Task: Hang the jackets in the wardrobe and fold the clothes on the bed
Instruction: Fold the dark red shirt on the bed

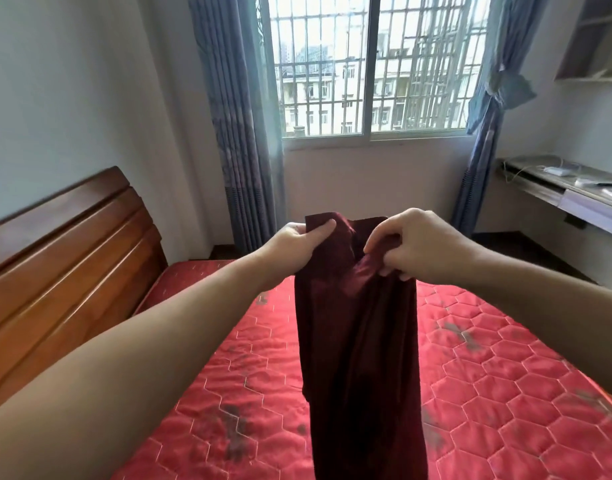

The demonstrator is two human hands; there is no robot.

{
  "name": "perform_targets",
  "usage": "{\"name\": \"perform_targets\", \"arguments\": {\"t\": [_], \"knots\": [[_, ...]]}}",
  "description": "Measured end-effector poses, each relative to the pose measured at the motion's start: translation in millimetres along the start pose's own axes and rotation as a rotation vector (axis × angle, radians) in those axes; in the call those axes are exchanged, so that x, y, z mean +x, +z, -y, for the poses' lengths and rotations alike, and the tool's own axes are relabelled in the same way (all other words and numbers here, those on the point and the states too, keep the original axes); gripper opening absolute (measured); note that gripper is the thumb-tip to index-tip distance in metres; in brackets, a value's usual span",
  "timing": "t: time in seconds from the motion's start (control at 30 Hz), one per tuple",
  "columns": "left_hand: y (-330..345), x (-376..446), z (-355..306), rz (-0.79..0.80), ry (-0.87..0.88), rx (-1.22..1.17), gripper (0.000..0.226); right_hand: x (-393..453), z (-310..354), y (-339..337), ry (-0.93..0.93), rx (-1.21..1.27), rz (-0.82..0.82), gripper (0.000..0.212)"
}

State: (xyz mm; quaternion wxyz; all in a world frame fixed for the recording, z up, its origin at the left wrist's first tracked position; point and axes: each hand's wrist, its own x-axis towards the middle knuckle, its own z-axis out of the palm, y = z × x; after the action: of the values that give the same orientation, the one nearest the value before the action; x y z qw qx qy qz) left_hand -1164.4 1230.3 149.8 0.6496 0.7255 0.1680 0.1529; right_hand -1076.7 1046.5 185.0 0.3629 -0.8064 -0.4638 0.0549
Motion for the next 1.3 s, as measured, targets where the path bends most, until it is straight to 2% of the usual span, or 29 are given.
{"name": "perform_targets", "arguments": {"t": [0.1,0.17,0.27,0.33,0.43,0.53,0.6,0.67,0.73,0.8,0.87,0.9,0.97,1.03,1.13,1.23,1.3], "knots": [[4,0,0,0.034,-0.001,0.002,0.029,4,-3,0,-0.039,-0.198,-0.102,0.024],[7,0,1,0.061,0.014,0.012,0.031,7,-4,1,-0.132,-0.279,-0.184,0.013],[12,-3,1,0.111,0.05,0.012,0.041,11,-4,8,-0.263,-0.115,-0.224,0.012],[14,-5,2,0.123,0.066,-0.009,0.049,15,-3,13,-0.206,0.006,-0.166,0.02],[16,-4,4,0.134,-0.006,-0.133,0.039,22,-8,21,-0.073,-0.003,-0.145,0.038],[16,-3,7,0.136,-0.057,-0.072,0.044,25,-11,27,0.004,-0.002,-0.142,0.044],[14,-8,4,0.209,-0.048,-0.038,0.048,26,-12,29,0.021,-0.021,-0.151,0.044],[12,-12,5,0.309,0.037,0.09,0.028,28,-13,29,0.021,-0.042,-0.152,0.042],[9,-12,7,0.296,0.152,0.305,0.008,28,-16,28,0.017,-0.062,-0.139,0.04],[4,-10,10,0.258,0.196,0.429,0.01,26,-21,24,0.007,-0.07,-0.067,0.038],[-5,-9,8,0.286,0.168,0.423,0.014,21,-29,20,0.028,-0.117,0.128,0.034],[-9,-10,7,0.313,0.156,0.402,0.016,17,-34,17,0.039,-0.248,0.243,0.033],[-19,-10,5,0.367,0.181,0.385,0.022,13,-48,13,0.022,-0.676,0.418,0.032],[-28,-10,3,0.396,0.204,0.426,0.027,11,-61,11,-0.007,-0.923,0.458,0.032],[-37,-8,2,0.422,0.173,0.468,0.026,14,-69,14,0.034,-0.76,0.491,0.022],[-43,-4,2,0.386,0.132,0.391,0.024,21,-71,21,0.21,-0.373,0.705,0.014],[-52,0,3,0.34,0.091,0.324,0.021,25,-69,22,0.282,-0.243,0.753,0.007]]}}
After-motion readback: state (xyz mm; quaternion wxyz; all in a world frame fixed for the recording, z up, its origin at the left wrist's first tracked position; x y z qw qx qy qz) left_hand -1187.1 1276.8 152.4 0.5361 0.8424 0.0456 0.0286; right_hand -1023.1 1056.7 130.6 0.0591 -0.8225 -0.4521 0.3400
